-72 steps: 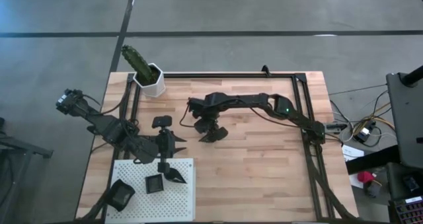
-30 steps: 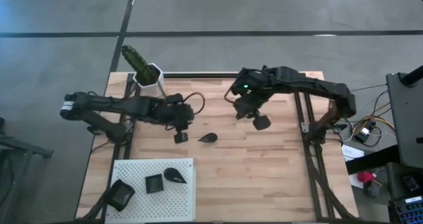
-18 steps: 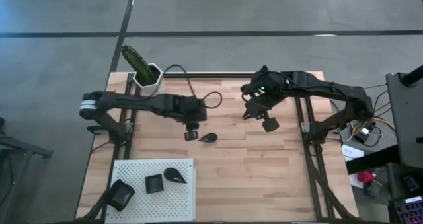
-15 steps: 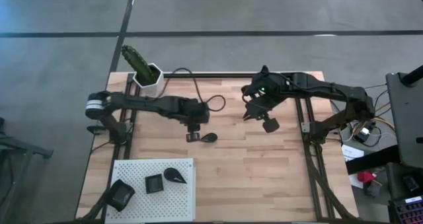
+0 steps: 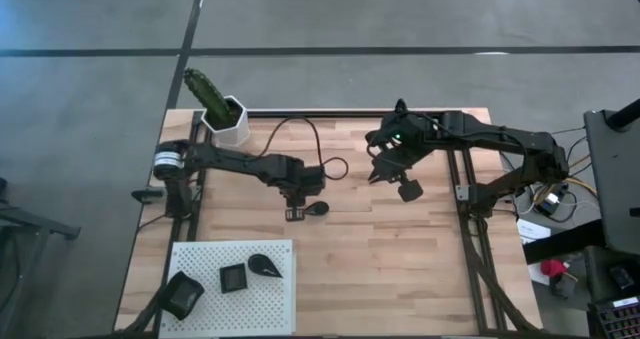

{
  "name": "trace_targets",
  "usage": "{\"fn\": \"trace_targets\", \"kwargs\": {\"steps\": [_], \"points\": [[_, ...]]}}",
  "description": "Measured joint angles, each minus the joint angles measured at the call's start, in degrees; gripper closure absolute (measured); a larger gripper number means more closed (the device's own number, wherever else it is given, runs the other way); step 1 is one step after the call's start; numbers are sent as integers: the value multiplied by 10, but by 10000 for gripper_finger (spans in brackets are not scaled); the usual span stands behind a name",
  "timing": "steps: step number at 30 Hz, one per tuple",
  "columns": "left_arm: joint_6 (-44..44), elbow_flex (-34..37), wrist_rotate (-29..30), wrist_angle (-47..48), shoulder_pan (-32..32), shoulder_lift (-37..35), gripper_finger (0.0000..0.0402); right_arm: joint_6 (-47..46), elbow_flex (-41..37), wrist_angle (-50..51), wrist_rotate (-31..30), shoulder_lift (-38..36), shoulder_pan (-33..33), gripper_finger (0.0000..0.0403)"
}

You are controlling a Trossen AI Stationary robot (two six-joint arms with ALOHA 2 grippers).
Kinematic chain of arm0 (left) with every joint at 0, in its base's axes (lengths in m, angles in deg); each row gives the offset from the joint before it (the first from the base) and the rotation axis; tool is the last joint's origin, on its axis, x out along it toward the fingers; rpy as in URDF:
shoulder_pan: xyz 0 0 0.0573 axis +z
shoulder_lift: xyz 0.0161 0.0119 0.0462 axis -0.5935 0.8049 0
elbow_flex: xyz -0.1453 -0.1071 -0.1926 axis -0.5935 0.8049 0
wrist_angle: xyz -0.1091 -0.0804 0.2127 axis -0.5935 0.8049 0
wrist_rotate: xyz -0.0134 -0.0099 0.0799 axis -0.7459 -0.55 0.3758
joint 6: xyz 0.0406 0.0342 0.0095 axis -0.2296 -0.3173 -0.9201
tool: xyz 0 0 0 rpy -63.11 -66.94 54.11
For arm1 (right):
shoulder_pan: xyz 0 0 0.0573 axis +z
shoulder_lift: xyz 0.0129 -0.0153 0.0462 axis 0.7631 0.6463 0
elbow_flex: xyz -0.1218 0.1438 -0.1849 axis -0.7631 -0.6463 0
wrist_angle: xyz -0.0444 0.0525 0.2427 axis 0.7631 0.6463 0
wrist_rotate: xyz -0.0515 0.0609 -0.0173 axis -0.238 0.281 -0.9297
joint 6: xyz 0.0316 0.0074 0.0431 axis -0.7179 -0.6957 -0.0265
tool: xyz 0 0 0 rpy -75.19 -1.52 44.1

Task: Pick & Place Mini shaped plates
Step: Stack the drop shaped plate on top of the other drop shaped plate on the shelf

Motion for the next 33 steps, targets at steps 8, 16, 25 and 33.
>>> {"fn": "trace_targets", "kwargs": {"steps": [8, 16, 25, 33], "points": [[-3, 0, -55, -17, 0, 29, 303, 2, 4, -1, 0, 0, 0, 376], [-3, 0, -144, -55, -2, 37, 303, 1, 4, -1, 0, 0, 0, 376], [-91, 0, -156, -88, -2, 26, 303, 0, 4, -2, 0, 0, 0, 376], [-282, 2, -96, -91, -8, 20, 303, 0, 5, -3, 1, 0, 0, 376]]}}
